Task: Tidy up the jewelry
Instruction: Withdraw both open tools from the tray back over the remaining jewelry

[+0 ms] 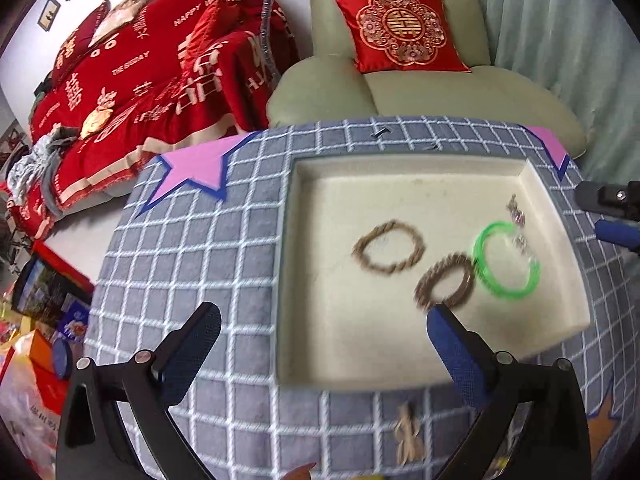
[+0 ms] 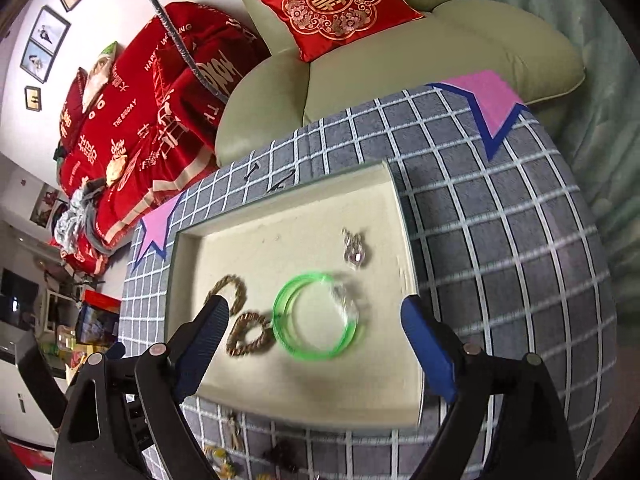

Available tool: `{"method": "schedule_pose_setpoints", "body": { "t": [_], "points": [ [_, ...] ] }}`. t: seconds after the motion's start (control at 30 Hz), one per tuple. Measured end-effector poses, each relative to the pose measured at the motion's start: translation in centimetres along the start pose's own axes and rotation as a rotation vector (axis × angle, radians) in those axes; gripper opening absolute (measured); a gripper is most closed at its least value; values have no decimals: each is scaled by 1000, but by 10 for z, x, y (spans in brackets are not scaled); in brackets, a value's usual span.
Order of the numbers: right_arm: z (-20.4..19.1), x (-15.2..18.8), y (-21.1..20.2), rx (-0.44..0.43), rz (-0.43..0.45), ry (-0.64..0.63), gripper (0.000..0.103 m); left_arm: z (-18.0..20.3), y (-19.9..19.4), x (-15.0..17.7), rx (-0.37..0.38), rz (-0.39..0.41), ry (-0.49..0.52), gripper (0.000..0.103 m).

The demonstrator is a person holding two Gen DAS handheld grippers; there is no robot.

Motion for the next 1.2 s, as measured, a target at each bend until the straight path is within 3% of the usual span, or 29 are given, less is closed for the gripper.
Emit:
{"method": "schedule_pose_setpoints", "body": {
  "t": [0.67, 1.2],
  "points": [
    [-32, 123, -16, 33, -156, 37, 90, -68, -20, 112, 16, -157, -18, 103],
    [-42, 194, 4, 117, -269, 80, 90, -60, -18, 146, 98, -156, 151, 103]
  ]
}}
Point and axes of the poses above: each gripper's, at about its wrist camera, not at the fingertips, and y roughly the way its jaws point, z to its right, x to its underside, the point moved 5 cm from there along y, roughly the way its jaws point, and after that the axes turned 10 degrees about -y, right-handed, at the moved point
